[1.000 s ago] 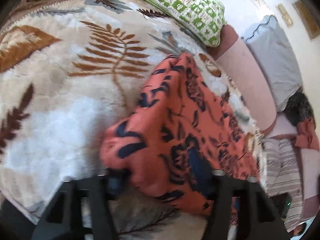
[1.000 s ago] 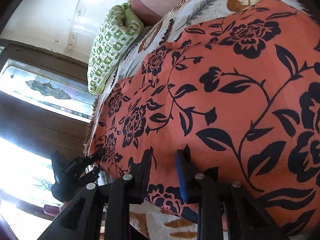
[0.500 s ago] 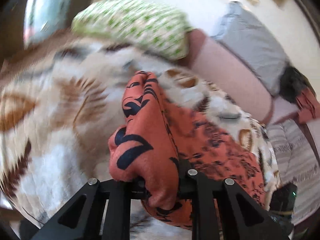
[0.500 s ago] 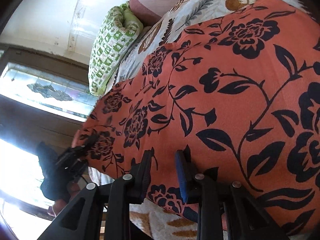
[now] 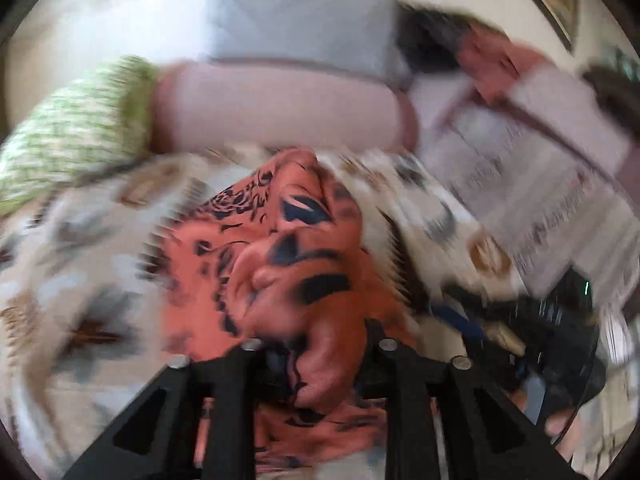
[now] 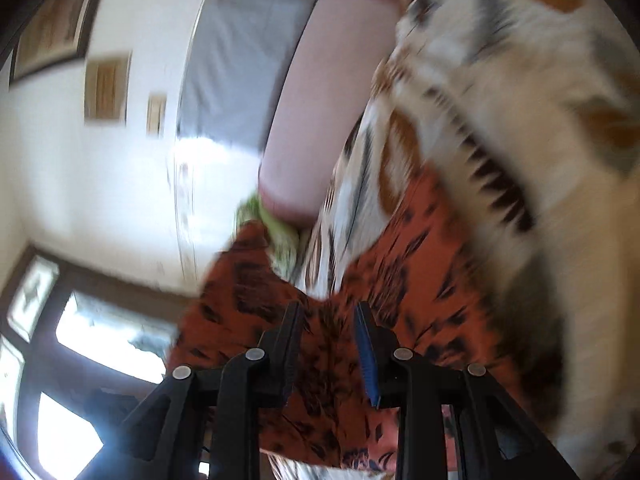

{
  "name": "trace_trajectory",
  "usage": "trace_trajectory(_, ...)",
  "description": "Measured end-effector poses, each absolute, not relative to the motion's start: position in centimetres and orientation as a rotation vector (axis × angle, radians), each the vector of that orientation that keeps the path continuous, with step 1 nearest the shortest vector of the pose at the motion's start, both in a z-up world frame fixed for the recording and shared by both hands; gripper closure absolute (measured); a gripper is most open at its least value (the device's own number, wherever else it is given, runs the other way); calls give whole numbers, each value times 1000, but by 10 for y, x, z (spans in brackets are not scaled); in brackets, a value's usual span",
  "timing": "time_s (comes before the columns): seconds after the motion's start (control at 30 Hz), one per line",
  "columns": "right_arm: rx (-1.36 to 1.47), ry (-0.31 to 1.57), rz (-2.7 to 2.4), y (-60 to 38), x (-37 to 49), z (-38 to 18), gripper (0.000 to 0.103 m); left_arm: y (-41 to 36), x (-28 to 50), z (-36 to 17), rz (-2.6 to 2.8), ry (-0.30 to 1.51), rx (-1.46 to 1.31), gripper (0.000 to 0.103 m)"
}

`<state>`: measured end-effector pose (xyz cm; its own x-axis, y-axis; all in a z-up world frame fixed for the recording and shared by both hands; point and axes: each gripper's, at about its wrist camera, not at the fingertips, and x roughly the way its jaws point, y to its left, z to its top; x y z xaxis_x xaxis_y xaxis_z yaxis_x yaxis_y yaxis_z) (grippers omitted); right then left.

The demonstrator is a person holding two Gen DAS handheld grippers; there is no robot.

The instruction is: Fold small clothes

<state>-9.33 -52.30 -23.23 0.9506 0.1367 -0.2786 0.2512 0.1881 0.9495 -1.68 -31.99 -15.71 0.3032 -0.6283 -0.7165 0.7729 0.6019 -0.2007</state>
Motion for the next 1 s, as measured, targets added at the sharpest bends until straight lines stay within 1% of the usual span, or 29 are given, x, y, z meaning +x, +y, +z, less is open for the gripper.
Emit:
trace_trajectory(0.03, 1408, 312, -107, -531, -102, -235, 73, -337, -25, -172, -1000, 909, 230, 57)
trace_trajectory(0.07, 1427, 299, -123, -537, -109, -238, 72, -350, -32, -188, -1046, 982, 268, 56)
trace_trajectory(0.13, 1477, 270, -174, -550, -126, -245, 62, -353, -39, -200, -1094, 1041, 279, 56)
trace_trajectory(0.17, 1494, 259, -196, -555, -132, -247, 37, -347, -39, -199, -1118, 1039, 268, 55)
trace_trajectory(0.2, 1516, 245, -226, -559, -139, -250, 25, -341, -39, -197, -1132, 1033, 261, 53)
trace_trajectory(0.23, 1525, 230, -238, -561, -143, -251, 25, -326, -35, -187, -1155, 1006, 236, 48)
trace_trajectory(0.27, 1520, 225, -233, -562, -143, -250, 25, -313, -30, -180, -1160, 974, 210, 40)
trace_trajectory(0.3, 1512, 229, -229, -565, -141, -248, 25, -300, -24, -172, -1149, 933, 184, 35)
trace_trajectory(0.33, 1484, 241, -217, -563, -135, -243, 25, -279, -14, -163, -1092, 877, 164, 27)
trace_trajectory(0.37, 1460, 257, -201, -561, -129, -239, 25, -267, -7, -158, -1031, 848, 163, 25)
trace_trajectory(0.43, 1403, 331, -131, -548, -103, -232, 25, -248, 10, -160, -951, 853, 161, 25)
trace_trajectory(0.5, 1356, 418, -103, -531, -85, -232, 25, -233, 28, -174, -865, 915, 159, 25)
trace_trajectory(0.67, 1250, 677, -177, -495, -34, -248, 25, -228, 49, -215, -755, 978, 203, 25)
trace_trajectory(0.8, 1053, 770, -247, -471, -14, -254, 21, -242, 46, -250, -792, 1061, 252, 25)
trace_trajectory(0.9, 892, 801, -266, -452, -8, -252, 22, -248, 38, -257, -826, 1078, 254, 25)
trace_trajectory(0.93, 870, 803, -263, -449, -8, -251, 23, -247, 34, -256, -843, 1081, 249, 25)
trace_trajectory(0.97, 841, 802, -257, -445, -10, -249, 30, -249, 31, -255, -845, 1074, 256, 25)
trace_trajectory(1.0, 823, 801, -257, -443, -11, -249, 41, -248, 29, -254, -845, 1066, 267, 25)
